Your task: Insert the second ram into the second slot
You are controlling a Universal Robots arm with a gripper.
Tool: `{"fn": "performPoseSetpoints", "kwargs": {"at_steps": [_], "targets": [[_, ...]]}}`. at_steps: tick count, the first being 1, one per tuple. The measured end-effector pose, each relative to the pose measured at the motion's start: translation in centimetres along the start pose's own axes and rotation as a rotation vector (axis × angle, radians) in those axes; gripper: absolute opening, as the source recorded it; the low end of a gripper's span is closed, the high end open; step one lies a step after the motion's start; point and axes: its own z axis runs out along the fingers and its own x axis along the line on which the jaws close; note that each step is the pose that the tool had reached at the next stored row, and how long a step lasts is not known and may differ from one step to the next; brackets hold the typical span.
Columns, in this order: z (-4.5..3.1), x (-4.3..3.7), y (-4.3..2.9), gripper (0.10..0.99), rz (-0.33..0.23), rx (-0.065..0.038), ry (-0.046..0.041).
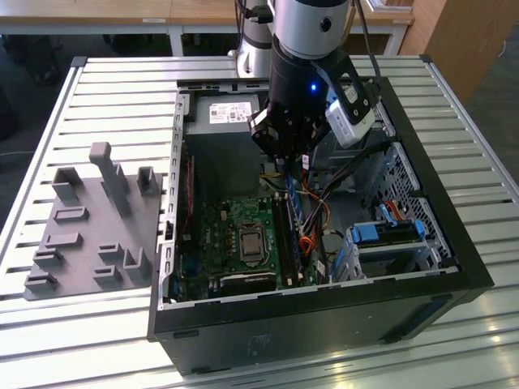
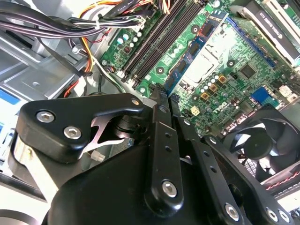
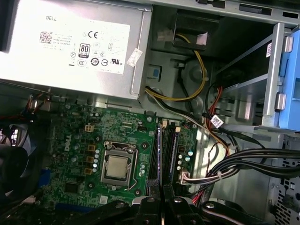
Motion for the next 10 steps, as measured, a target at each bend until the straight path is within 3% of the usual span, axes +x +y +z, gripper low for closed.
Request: {"fn": "performPoseSetpoints", "kwargs": {"at_steps": [10], "targets": [[0.3,0.01,-0.01,0.137,0.0,0.0,0.0]]}}
